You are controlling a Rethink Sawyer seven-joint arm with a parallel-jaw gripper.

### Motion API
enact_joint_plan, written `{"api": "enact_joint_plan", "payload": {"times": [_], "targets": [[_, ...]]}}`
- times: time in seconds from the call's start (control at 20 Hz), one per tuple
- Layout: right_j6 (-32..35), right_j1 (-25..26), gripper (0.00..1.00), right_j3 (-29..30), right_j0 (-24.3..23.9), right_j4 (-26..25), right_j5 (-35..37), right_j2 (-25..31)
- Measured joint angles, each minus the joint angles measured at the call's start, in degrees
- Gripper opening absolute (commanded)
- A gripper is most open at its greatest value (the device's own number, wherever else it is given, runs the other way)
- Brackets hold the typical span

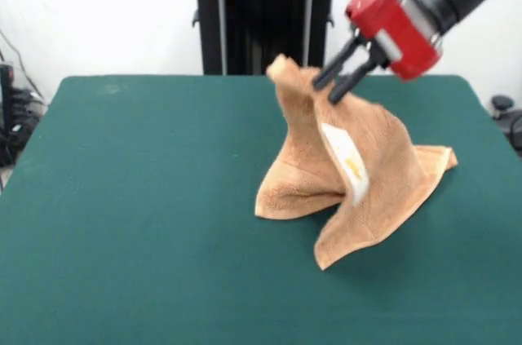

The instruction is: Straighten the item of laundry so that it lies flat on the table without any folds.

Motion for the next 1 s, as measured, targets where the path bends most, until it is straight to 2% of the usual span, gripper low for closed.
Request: {"api": "enact_joint_plan", "payload": {"times": [0.25,0.45,1.0], "targets": [[6.15,5.65,0.0,0.18,0.26,0.0,-8.39,-1.75],[7.43,7.57,0.0,0.44,-0.08,0.02,-10.75,-1.96],[7.43,7.1,0.0,2.92,-4.58,-2.13,-10.87,-2.04]]}}
